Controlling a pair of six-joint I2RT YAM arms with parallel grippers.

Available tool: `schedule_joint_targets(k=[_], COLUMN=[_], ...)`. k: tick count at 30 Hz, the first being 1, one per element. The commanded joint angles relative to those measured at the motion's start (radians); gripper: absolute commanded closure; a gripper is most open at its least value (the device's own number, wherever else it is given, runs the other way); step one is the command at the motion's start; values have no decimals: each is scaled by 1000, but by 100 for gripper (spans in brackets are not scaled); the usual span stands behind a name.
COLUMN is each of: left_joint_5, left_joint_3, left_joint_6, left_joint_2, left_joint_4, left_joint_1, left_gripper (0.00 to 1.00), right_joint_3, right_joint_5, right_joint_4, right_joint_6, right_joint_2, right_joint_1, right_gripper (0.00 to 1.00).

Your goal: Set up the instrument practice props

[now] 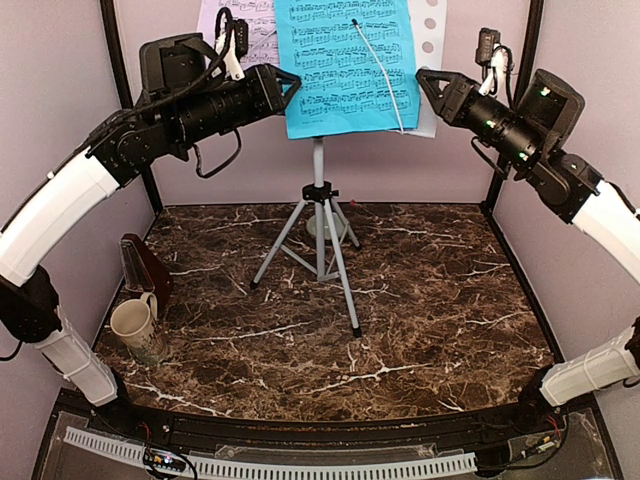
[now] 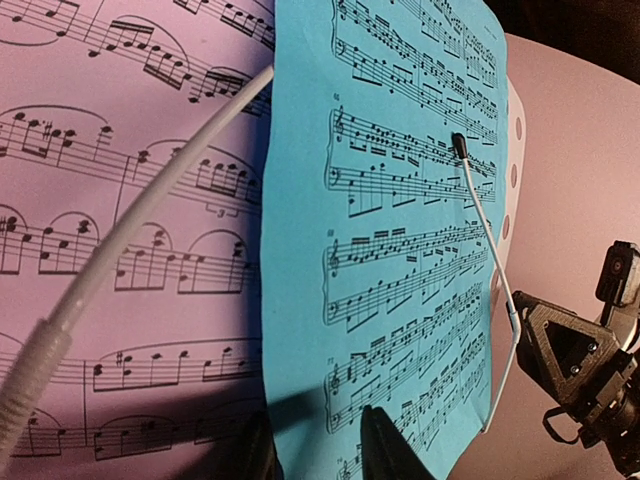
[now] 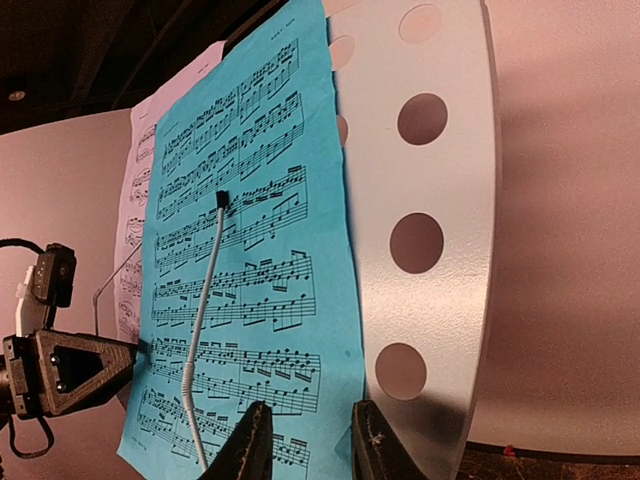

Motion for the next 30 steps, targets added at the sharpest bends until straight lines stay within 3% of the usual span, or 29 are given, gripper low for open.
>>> schedule_joint_targets(k=[1, 11, 20, 30], left_joint_5=[13, -17, -11, 25], left_joint_3=[36, 37, 29, 20], left_joint_6=[-4, 40, 103, 164], left_joint_2=[-1, -8, -14, -10], left_joint_4=[-4, 14, 36, 54], left_joint_1=[-3, -4, -3, -3], left_gripper=[72, 99, 100, 100], right_joint_3=[-9, 3, 64, 216], right_joint_5=[-14, -71, -125, -45], right_joint_4=[58, 71, 57, -98], right_joint_6=[-4, 0, 8, -52], right_joint_2=[-24, -13, 37, 115], right_joint_1=[-4, -5, 0, 63], right_gripper=[71, 70, 63, 63])
